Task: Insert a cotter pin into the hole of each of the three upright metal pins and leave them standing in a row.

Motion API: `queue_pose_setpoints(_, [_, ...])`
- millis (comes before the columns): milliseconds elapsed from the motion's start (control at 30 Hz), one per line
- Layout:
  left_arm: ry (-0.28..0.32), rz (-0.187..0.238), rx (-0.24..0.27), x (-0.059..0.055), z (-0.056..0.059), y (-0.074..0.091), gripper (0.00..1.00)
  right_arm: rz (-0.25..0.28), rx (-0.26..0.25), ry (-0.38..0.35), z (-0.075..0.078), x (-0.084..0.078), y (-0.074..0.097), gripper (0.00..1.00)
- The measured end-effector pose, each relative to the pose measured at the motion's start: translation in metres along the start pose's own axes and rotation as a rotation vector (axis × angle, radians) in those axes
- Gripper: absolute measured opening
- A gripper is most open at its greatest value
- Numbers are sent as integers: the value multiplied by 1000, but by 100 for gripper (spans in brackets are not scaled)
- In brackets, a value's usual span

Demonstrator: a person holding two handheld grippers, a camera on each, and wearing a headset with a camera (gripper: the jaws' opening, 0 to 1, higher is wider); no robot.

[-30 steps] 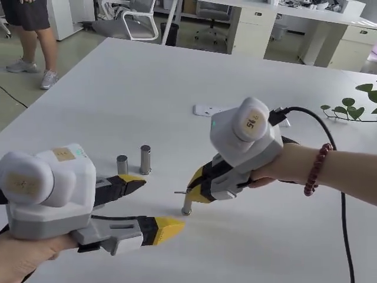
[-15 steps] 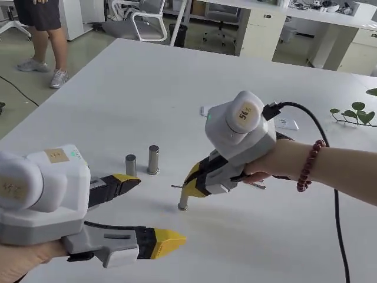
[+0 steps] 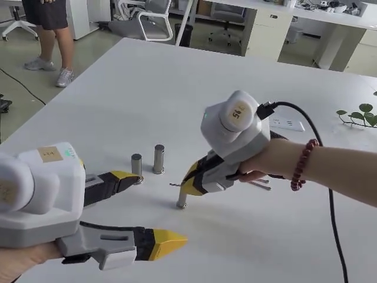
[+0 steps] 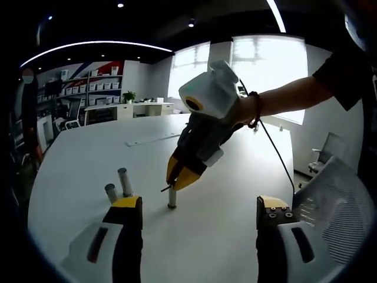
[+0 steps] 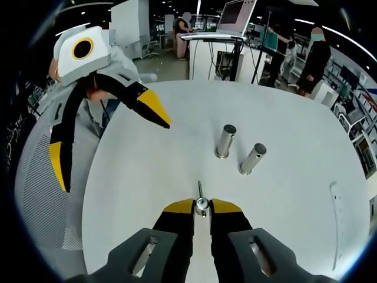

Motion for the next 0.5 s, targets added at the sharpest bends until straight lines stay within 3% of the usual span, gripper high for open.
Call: queue_pose_setpoints(500, [-7,2,-4,2,-2,-2,79,11,-2,-10,2,-2,-3,5])
Point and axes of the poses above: the centre of the closed fingertips' face, and the gripper's own axes: y roughly backward along the fingers, z roughly to its right, x roughly out of its top, the point moved 4 cm from there along y, roughly backward along the fingers, and after that the axes turned 5 degrees about z, right-handed, at the moved point
